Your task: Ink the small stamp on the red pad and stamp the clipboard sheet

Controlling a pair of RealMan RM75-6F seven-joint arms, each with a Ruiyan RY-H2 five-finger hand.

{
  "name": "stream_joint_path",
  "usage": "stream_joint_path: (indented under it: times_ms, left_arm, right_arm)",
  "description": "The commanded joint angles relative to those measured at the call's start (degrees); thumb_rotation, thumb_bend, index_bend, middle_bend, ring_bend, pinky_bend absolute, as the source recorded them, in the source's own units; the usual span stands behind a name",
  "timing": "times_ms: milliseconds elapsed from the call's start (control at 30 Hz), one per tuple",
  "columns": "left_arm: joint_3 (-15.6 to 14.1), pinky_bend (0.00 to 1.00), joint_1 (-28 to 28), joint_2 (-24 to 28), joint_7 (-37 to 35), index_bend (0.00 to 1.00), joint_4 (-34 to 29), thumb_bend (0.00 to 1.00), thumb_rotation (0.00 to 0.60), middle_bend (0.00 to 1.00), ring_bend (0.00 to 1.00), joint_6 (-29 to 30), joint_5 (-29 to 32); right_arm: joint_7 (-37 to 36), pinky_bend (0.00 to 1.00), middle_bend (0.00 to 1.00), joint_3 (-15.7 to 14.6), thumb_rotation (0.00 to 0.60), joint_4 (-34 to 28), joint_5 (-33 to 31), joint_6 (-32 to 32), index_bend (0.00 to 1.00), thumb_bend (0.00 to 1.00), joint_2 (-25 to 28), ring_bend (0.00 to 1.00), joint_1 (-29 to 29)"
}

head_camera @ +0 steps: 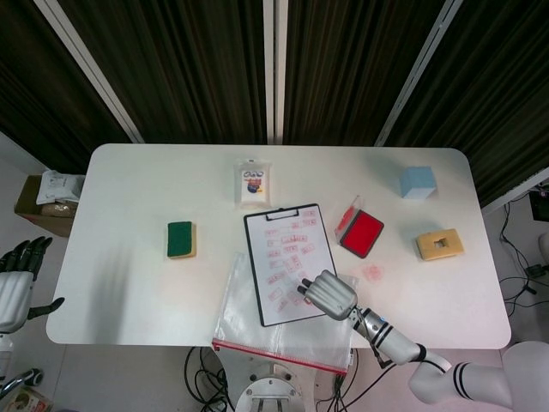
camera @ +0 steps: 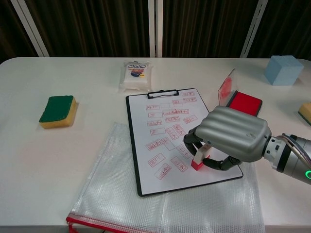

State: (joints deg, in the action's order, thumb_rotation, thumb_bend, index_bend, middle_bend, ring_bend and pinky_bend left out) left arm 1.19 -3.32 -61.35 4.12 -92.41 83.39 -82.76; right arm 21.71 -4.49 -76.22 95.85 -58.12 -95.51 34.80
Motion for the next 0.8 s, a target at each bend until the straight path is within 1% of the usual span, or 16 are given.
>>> stream_joint_path:
  times_ms: [33, 233, 400, 667, 800]
  left_arm:
    - [0.0, 0.15, 0.0, 0.0, 0.0, 0.03, 0.0, 0.00, 0.600, 0.06, 0.06, 0.0, 0.0]
    - [0.0, 0.15, 0.1, 0.0, -0.1, 0.03, 0.1, 0.00, 0.600, 0.06, 0.06, 0.1, -0.1]
    - [0.0, 0.15, 0.1, 0.1, 0.1, 0.03, -0.1, 0.00, 0.600, 0.06, 0.06, 0.2, -0.2]
    - [0.0, 0.16, 0.0, 0.2, 0.6, 0.03, -0.7, 0.00, 0.600, 0.06, 0.06, 0.0, -0.3]
    - [0.0, 0.16, -0.3, 0.0, 0.8, 0.03, -0.9, 0.00, 0.600, 0.06, 0.06, -0.2, -0.5]
  right_arm:
    - [-0.1, 1.00, 0.89, -0.1, 0.600, 0.1, 0.0, 0.0, 1.00, 0.46, -0.1, 0.84, -0.1]
    - [-1.0, 1.00, 0.90, -0.1, 0.600, 0.0, 1.0, -1.4, 1.00, 0.46, -0.1, 0.84, -0.2]
    - [-2.4, 1.00, 0.90, 0.7, 0.600, -1.4, 2.3, -4.6, 1.00, 0.46, 1.0, 0.84, -0.4]
    - [-6.3, 1.00, 0.90, 2.8, 0.600, -6.8, 5.1, -13.0, 1.00, 0.46, 6.2, 0.84, -1.6]
    - [-7.4, 1.00, 0.90, 3.0, 0.600, -8.0, 5.5, -16.6, 1.00, 0.46, 9.1, 0.84, -3.3]
